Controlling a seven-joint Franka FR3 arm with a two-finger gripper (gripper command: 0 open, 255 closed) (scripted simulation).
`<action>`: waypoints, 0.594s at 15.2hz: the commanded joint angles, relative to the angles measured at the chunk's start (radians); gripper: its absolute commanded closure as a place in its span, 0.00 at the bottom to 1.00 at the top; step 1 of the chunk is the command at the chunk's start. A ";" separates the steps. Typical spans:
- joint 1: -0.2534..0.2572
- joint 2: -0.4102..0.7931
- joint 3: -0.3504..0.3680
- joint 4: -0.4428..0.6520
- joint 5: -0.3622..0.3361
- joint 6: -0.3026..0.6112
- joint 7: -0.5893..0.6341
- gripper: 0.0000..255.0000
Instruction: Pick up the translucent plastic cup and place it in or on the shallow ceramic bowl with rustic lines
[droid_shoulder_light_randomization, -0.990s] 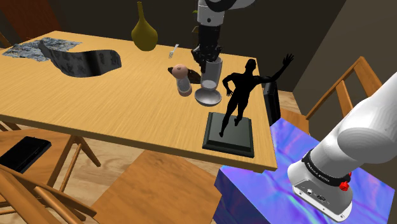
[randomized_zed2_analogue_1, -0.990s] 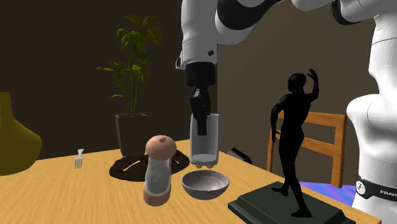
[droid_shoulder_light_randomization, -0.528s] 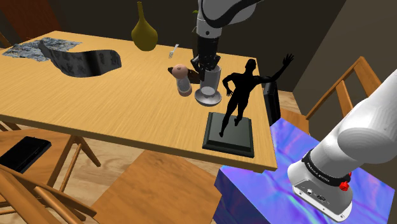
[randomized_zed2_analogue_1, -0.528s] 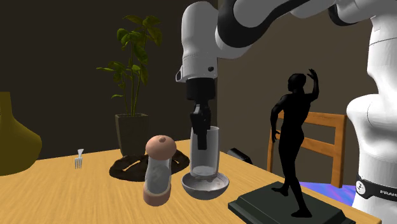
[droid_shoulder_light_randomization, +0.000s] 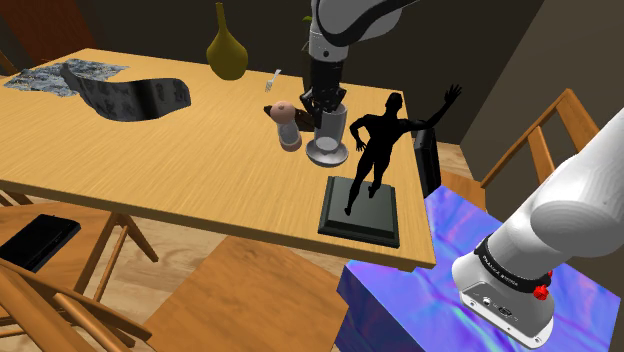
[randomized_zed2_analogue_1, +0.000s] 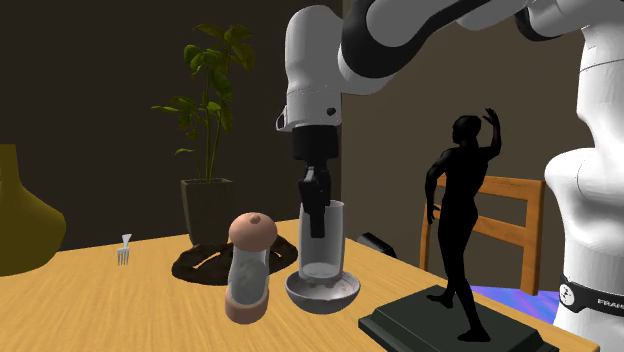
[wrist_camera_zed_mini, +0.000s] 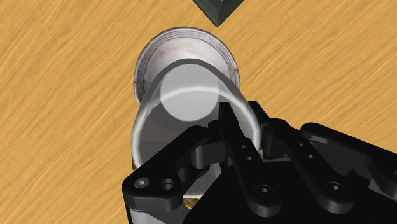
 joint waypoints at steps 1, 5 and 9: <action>0.000 0.000 0.000 0.000 0.000 0.000 0.000 0.00; 0.000 0.000 0.000 0.000 0.000 0.000 0.000 0.00; -0.004 -0.029 -0.004 0.071 0.004 -0.099 -0.004 0.00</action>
